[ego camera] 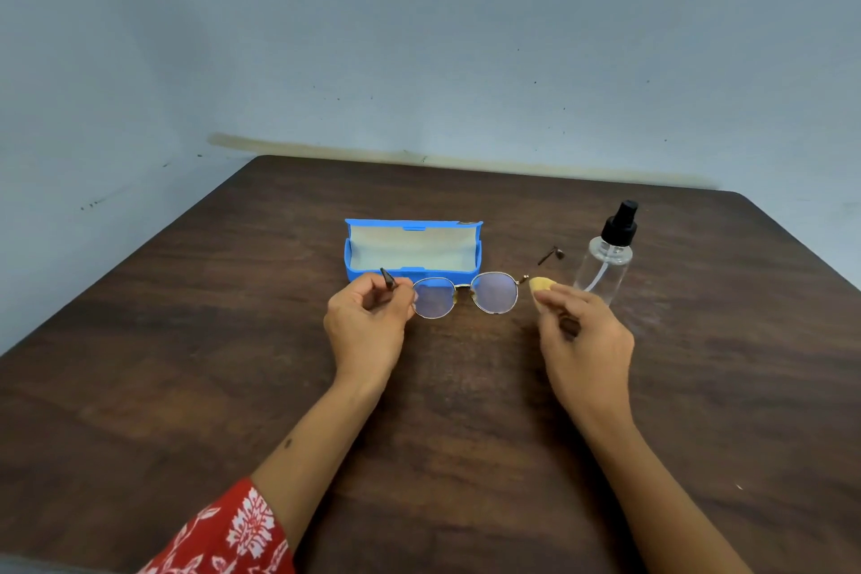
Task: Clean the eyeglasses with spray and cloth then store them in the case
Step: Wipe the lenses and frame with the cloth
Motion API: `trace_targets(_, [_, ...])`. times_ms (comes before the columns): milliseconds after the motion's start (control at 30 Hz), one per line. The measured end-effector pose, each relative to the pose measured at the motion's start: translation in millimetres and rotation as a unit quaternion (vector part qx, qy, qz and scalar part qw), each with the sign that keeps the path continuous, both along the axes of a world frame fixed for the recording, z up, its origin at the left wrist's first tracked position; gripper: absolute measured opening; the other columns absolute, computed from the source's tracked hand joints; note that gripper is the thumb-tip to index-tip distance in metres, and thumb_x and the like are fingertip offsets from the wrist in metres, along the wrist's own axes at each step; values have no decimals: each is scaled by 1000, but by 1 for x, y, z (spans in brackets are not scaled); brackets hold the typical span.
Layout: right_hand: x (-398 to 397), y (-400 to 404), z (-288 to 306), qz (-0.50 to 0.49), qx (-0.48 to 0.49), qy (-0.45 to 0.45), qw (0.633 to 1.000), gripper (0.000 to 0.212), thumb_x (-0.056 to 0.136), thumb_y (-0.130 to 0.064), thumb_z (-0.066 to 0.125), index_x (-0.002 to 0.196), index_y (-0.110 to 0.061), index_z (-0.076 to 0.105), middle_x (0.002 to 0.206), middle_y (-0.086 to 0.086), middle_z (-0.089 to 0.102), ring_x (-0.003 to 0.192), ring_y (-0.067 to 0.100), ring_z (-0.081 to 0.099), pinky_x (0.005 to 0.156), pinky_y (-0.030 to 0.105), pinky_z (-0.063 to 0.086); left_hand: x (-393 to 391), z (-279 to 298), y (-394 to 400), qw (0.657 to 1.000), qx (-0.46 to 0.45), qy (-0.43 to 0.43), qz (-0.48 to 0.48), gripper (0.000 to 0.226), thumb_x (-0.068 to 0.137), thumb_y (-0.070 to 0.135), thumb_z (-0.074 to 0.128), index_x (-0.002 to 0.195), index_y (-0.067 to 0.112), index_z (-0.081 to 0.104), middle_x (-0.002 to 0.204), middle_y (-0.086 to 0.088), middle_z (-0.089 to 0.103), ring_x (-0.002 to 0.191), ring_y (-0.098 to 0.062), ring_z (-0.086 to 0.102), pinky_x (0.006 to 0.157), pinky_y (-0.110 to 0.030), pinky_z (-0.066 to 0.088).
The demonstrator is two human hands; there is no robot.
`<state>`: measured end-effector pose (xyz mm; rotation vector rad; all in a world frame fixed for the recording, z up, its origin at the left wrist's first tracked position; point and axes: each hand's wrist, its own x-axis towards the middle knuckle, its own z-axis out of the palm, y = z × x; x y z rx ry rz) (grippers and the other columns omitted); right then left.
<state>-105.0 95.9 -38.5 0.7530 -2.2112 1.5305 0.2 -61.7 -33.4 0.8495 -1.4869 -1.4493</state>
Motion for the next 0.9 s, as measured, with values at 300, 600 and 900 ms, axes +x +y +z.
trace_targets(300, [-2, 8, 11, 90, -68, -119, 986, 15, 81, -12, 72, 87, -26, 74, 96, -11, 71, 90, -1, 65, 76, 8, 47, 7, 16, -6, 995, 38, -11, -94, 10, 76, -2, 71, 74, 8, 70, 77, -13, 73, 75, -24, 70, 67, -27, 59])
trace_targets(600, [-4, 11, 21, 141, -145, -271, 941, 4, 76, -16, 75, 74, -19, 75, 76, -3, 74, 72, 3, 62, 67, 14, 48, 21, 33, -26, 961, 145, 1, -235, 12, 80, 0, 64, 90, -1, 70, 81, -15, 74, 73, -19, 72, 66, -23, 59])
trace_targets(900, [-12, 10, 19, 140, -248, -349, 893, 9, 81, -3, 68, 77, -7, 74, 77, 4, 74, 81, 14, 62, 80, 27, 46, 11, 41, -25, 932, 158, -17, -324, 20, 77, 13, 64, 87, -2, 70, 81, -16, 73, 74, -21, 72, 66, -26, 59])
